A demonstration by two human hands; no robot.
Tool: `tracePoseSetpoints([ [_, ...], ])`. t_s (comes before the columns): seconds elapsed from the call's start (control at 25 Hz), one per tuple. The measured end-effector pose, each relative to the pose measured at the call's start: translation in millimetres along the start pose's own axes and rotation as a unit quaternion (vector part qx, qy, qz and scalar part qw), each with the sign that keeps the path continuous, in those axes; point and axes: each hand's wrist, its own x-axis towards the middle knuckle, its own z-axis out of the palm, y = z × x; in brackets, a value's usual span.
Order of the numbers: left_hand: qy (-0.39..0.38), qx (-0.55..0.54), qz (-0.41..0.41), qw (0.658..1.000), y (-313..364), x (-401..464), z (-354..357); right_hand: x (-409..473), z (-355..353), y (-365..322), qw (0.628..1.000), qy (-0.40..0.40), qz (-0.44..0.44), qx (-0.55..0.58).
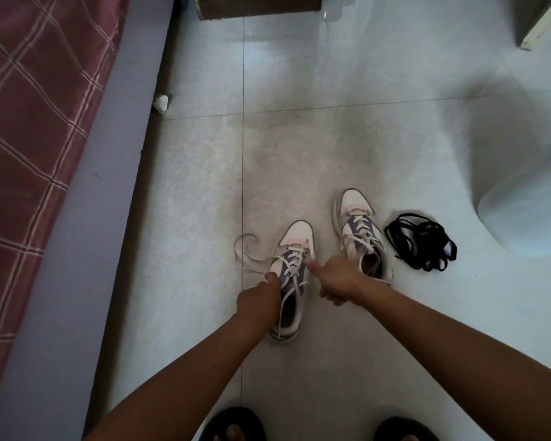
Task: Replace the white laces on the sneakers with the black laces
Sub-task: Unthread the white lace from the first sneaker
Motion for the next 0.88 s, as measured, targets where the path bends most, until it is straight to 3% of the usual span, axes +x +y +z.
tracePoseSetpoints([
  [0.12,0.001,-0.008,-0.002,1.0,-1,0,1,-4,17,9,0.985,-0.083,0.108,0.103],
  [0.2,0.003,-0.01,-0.001,1.0,-1,0,1,-4,16,9,0.973,-0.119,0.164,0.111],
  [0.32,0.004,0.004,-0.001,1.0,0,1,0,-4,17,6,0.961,-0.182,0.161,0.129],
  [0.4,0.007,0.011,-0.002,1.0,0,1,0,-3,20,5,0.976,-0.154,0.096,0.122],
  [0.48,0.004,0.0,-0.001,1.0,-1,0,1,2,12,3,0.998,-0.038,0.002,0.049],
  [0.56,0.0,-0.016,-0.002,1.0,-2,-2,1,11,-7,0,0.996,0.058,-0.021,0.067],
  [0.64,-0.005,-0.017,-0.004,1.0,-1,-2,0,14,-16,-1,0.99,0.021,0.043,0.13],
  [0.76,-0.006,-0.005,-0.004,1.0,1,2,0,3,10,5,0.98,-0.117,0.109,0.121],
  [0.8,-0.005,-0.004,-0.005,1.0,1,2,-1,-1,20,5,0.977,-0.132,0.104,0.129],
  [0.88,0.001,-0.011,-0.007,1.0,1,1,-2,3,27,1,0.989,-0.084,0.056,0.11],
])
